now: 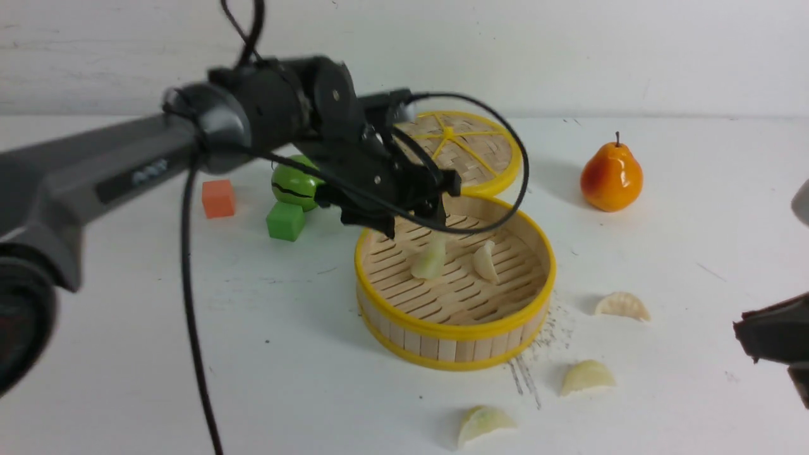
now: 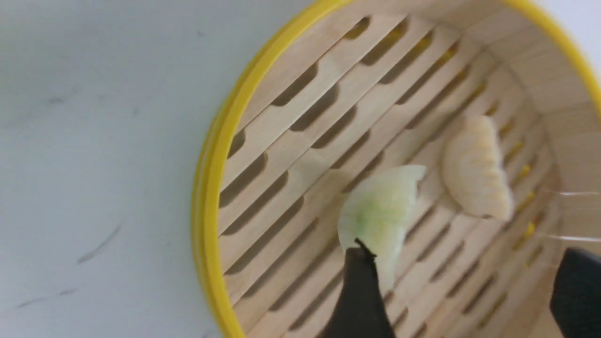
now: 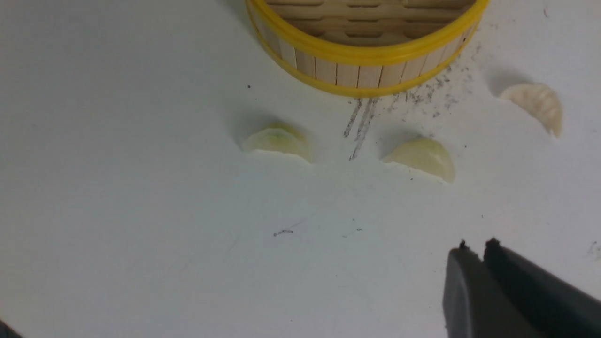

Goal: Put the dumplings into the steamer on the white table.
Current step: 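Reach for and grasp a dumpling lying on the table beside the steamer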

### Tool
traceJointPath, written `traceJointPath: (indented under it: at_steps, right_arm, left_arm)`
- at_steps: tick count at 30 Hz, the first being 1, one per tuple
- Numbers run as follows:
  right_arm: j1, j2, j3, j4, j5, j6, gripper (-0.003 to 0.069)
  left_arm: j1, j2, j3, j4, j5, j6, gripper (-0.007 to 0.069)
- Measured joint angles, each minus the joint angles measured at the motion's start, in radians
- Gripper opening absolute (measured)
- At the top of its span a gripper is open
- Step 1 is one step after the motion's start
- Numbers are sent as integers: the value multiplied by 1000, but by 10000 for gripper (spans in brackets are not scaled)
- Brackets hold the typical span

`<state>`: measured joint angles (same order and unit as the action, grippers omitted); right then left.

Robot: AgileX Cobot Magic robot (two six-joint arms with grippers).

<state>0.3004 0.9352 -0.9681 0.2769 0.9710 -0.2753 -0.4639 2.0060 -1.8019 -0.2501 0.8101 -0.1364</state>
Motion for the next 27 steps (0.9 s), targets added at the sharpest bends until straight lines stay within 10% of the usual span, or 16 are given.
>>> traceJointPath:
  at_steps: [8, 15, 21, 27]
  right_arm:
    - [20, 147, -114, 60, 84, -81, -6]
    - [223, 322, -127, 111, 37, -208, -1]
    - [279, 496, -189, 72, 29, -284, 27]
    - [280, 671, -242, 47, -2, -493, 253]
  left_arm:
    - [0, -375, 175, 197, 111, -15, 314]
    - [0, -787, 687, 230, 12, -90, 11]
    - [0, -1020, 956, 186, 3, -97, -15]
    - [0, -1196, 1103, 161, 16, -97, -15]
